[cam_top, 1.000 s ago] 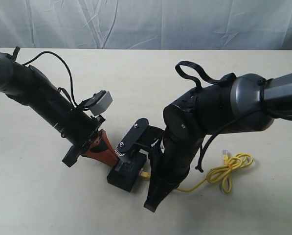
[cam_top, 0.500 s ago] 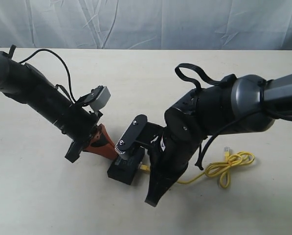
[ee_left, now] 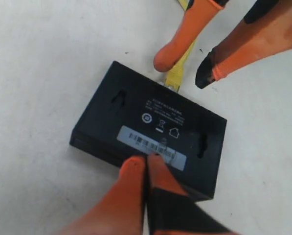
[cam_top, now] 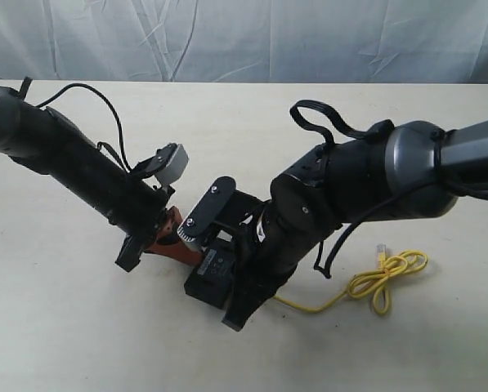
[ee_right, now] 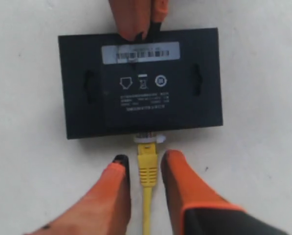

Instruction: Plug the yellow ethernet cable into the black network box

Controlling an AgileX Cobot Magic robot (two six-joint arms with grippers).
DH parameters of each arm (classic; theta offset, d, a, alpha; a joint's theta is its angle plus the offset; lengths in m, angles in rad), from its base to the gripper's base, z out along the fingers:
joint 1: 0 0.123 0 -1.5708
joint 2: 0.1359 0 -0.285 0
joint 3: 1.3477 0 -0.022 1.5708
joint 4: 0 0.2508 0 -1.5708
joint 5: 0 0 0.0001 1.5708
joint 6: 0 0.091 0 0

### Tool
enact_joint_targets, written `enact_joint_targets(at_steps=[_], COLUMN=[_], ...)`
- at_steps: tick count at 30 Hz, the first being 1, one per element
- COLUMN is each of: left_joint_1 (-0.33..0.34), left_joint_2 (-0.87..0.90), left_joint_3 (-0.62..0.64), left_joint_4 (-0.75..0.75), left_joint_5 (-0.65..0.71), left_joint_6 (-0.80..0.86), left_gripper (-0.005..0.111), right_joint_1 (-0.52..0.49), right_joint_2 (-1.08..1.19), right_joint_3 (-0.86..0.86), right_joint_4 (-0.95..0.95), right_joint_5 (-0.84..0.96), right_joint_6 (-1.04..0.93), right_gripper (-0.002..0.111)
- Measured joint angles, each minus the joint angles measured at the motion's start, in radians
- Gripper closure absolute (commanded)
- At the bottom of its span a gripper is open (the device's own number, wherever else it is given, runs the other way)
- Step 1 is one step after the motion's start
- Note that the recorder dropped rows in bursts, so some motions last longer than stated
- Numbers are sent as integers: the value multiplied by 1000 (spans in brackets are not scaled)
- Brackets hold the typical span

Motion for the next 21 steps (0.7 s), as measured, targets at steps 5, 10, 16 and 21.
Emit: enact_joint_targets(at_steps=[5, 10, 16, 21], left_joint_1=[14, 93, 134, 134], left_joint_2=[-9, -68, -211, -376], left_joint_3=[0, 0, 2, 4], left_joint_4=[14, 23, 70, 255], left_joint_5=[-17, -38, -155, -267], left_joint_6=[-20, -130, -407, -773], left_gripper=[107, 107, 107, 107], right_joint_1=[0, -40, -151, -272], right_joint_2=[-48, -113, -183, -253], right_joint_3=[0, 0, 0, 0], right_joint_4=[0, 17, 141, 262], right_joint_5=[9, 49, 103, 163], right_joint_6=[33, 86, 140, 146], right_gripper=[83, 108, 108, 108])
